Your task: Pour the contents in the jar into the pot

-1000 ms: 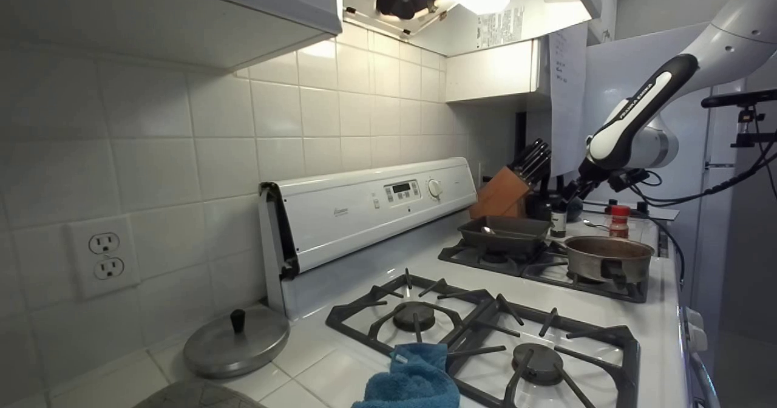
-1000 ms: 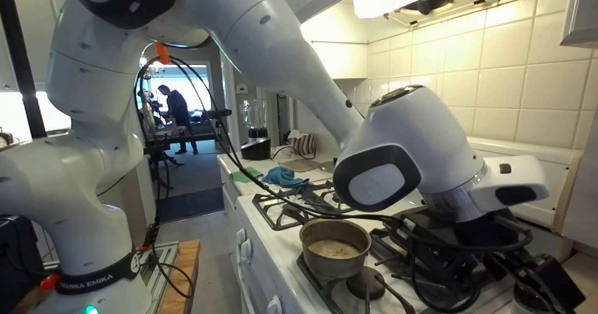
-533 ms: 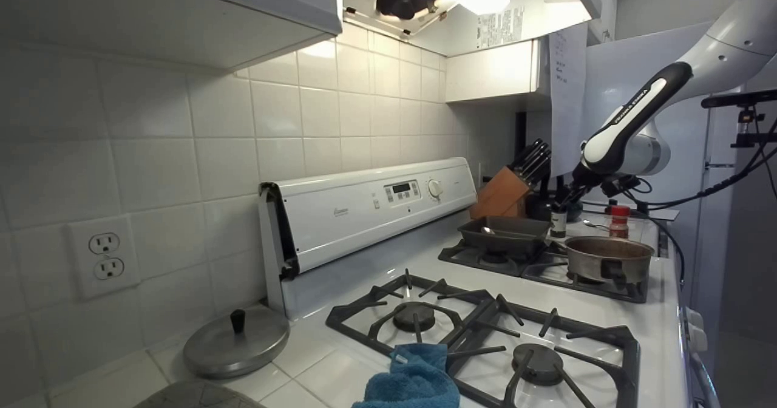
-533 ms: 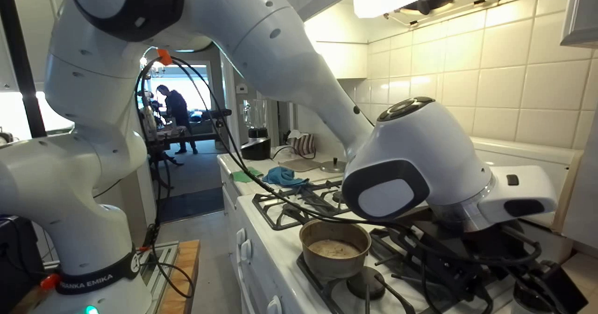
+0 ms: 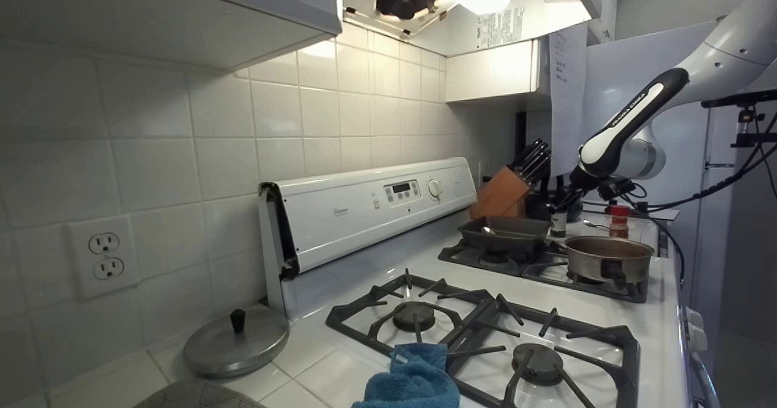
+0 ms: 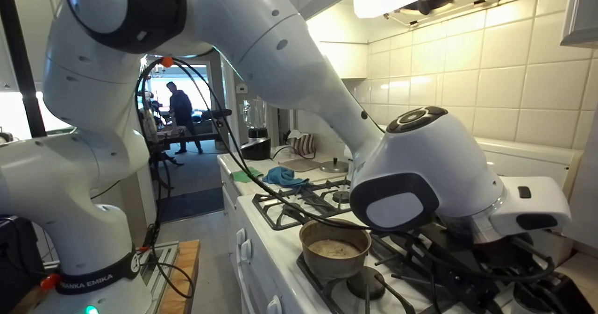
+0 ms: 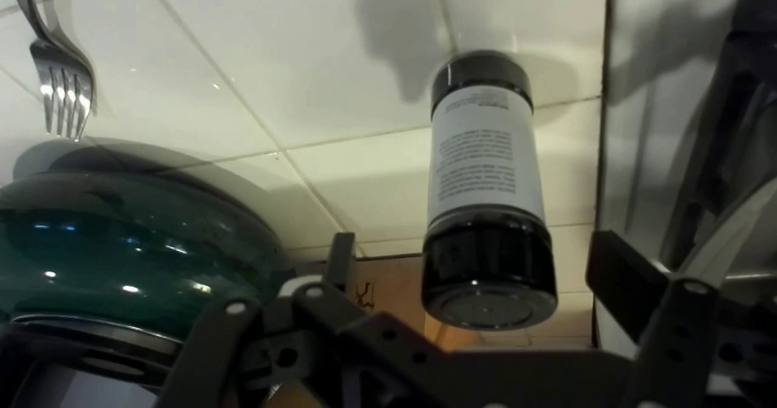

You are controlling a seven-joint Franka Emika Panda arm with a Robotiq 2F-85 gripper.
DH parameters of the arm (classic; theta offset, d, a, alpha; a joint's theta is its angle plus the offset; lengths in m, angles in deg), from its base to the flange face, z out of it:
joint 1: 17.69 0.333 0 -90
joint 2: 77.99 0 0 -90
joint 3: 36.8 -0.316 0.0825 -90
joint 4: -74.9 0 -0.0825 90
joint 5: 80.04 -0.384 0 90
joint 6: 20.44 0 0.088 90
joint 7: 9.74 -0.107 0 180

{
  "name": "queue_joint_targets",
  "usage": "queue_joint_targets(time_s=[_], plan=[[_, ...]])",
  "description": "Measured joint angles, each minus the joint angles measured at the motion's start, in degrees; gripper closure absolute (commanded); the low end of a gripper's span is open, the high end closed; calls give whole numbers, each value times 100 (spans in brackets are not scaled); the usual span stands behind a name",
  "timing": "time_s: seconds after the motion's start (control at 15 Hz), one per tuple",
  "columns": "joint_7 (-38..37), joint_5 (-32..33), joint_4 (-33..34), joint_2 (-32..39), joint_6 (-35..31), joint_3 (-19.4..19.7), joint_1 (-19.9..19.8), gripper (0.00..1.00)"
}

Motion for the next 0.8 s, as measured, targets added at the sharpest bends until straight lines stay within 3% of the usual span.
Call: queue_joint_targets(time_s=[0.33, 0.4, 0.8], plan=[[193, 0, 51, 79, 110, -335, -265, 71], [229, 0, 64, 90, 153, -390, -310, 75], [313, 66, 231, 114, 614, -639, -552, 75]])
